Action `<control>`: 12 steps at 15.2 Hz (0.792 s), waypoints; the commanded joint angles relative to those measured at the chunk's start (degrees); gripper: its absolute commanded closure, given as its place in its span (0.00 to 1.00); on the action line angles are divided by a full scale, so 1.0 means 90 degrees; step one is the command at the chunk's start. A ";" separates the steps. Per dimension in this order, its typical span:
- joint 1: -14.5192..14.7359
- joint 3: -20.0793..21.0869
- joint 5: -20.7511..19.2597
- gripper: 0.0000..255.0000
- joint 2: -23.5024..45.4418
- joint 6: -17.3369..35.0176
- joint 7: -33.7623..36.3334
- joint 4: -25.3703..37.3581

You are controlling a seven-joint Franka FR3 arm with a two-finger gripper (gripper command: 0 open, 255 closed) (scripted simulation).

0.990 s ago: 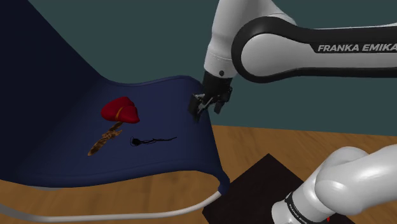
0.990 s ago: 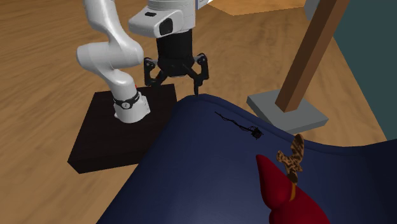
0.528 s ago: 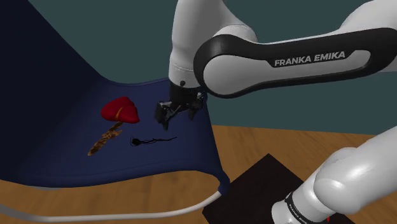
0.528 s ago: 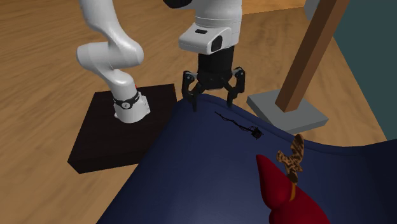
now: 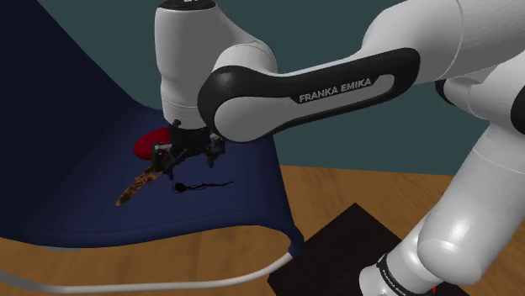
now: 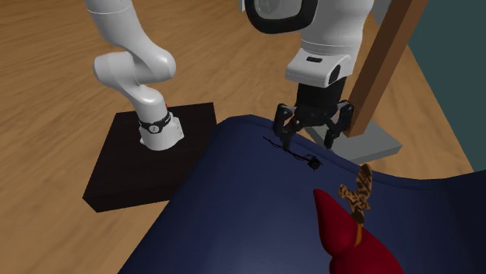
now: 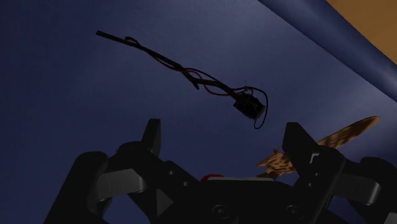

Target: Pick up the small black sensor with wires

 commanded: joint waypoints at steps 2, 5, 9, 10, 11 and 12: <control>0.0462 -0.0073 -0.0723 0.00 0.0835 -0.0205 0.0618 0.0776; 0.0486 -0.0127 -0.0787 0.00 0.0891 0.0019 0.0686 0.0590; 0.0504 -0.0176 -0.0904 0.00 0.0993 0.0304 0.0794 0.0366; 0.0508 -0.0184 -0.0923 0.00 0.1010 0.0345 0.0811 0.0337; 0.0508 -0.0184 -0.0923 0.00 0.1009 0.0345 0.0810 0.0336; 0.0508 -0.0182 -0.0919 1.00 0.1008 0.0333 0.0806 0.0348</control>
